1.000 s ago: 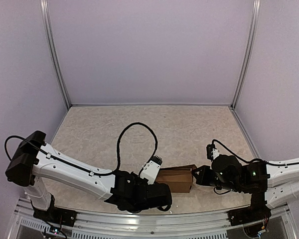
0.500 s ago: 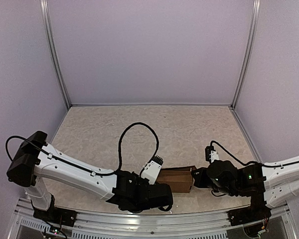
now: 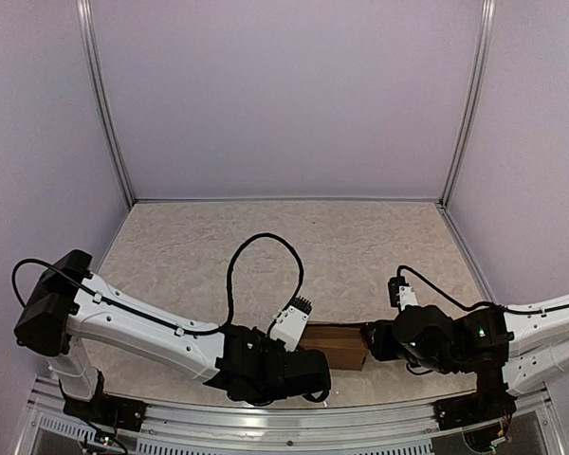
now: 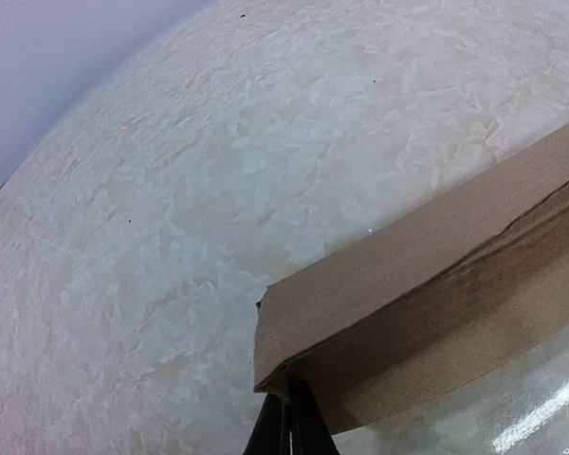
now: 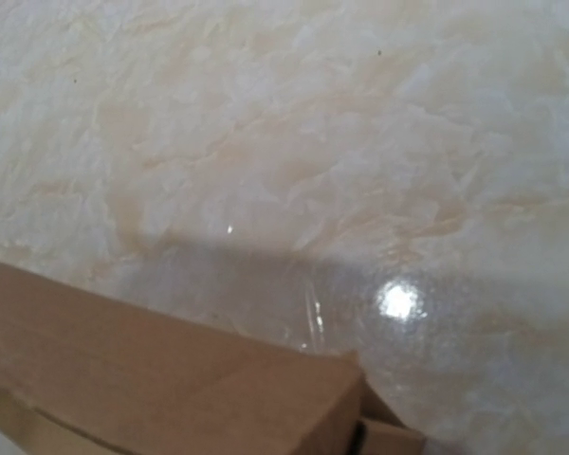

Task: Fold the paper box

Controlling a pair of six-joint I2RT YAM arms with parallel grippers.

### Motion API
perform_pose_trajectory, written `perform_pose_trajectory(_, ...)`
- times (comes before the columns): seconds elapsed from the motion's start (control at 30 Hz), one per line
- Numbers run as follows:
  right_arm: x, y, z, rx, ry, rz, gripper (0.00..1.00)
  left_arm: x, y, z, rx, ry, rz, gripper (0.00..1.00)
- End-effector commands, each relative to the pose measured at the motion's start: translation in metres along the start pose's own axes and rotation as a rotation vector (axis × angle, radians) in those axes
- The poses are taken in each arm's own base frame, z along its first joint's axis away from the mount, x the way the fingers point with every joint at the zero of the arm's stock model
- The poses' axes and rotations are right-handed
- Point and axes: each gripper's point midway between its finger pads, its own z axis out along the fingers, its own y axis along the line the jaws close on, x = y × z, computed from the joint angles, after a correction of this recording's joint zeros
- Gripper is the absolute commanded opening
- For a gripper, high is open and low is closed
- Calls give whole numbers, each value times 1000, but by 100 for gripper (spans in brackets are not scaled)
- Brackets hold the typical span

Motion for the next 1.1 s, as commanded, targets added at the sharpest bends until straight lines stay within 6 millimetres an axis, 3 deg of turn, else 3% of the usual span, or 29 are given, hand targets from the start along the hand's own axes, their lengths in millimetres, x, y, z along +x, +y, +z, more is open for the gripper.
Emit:
perform_pose_trajectory(0.0, -12, -9, -11, 75, -23, -66, 31, 31, -16, 7, 44, 94, 56, 0)
perform_pose_trajectory(0.2, -17, -9, -13, 90, -32, -90, 28, 29, -16, 6, 43, 91, 54, 0)
perform_pose_trajectory(0.5, -9, -3, -5, 81, -4, -120, 0, 30, -14, 6, 38, 93, 57, 0)
perform_pose_trajectory(0.73, 7, 3, -1, 80, 11, -144, 0, 29, -16, 6, 42, 94, 53, 0)
perform_pose_trajectory(1.07, 46, -5, 4, 121, 20, -160, 0, 28, -17, 5, 46, 95, 59, 0)
